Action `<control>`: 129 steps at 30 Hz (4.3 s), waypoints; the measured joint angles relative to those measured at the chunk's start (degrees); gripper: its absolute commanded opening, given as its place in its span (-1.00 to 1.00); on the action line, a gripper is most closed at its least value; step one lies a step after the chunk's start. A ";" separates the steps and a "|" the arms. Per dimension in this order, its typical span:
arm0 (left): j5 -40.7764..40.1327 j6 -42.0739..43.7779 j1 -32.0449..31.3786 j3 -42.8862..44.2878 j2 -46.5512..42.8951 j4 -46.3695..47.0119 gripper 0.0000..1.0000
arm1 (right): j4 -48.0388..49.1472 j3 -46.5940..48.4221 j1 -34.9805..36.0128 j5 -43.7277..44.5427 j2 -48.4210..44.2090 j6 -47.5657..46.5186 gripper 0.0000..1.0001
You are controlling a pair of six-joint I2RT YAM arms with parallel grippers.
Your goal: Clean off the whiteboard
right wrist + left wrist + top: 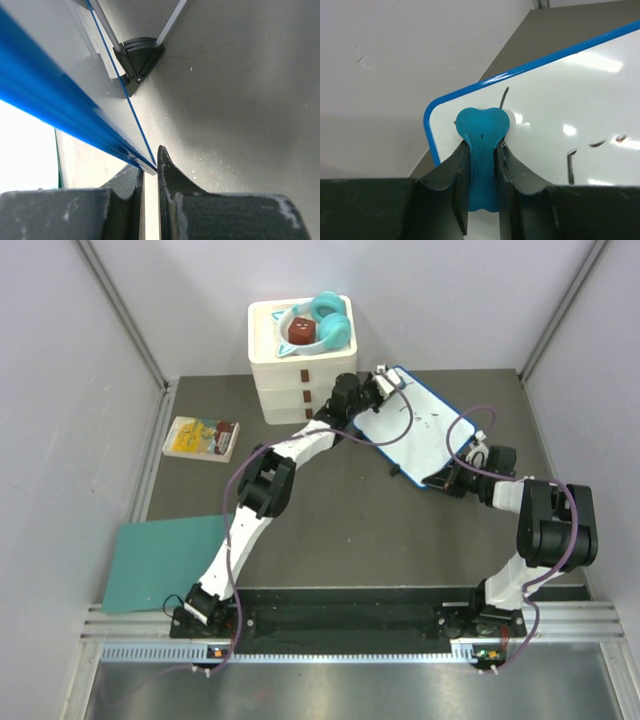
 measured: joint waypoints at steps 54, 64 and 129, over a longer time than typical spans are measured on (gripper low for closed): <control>0.07 -5.84 -4.94 -6.49 -1.33 12.37 -0.94 | -0.37 -0.13 0.28 0.52 -0.35 -0.59 -1.00; -2.36 -6.29 -2.12 -9.53 -1.88 15.10 -0.94 | -0.31 -0.20 0.31 0.44 -0.35 -0.63 -1.00; 4.94 -17.42 -12.90 -1.68 1.97 18.36 -0.89 | -0.26 -0.39 0.37 0.57 -0.55 -1.14 -1.00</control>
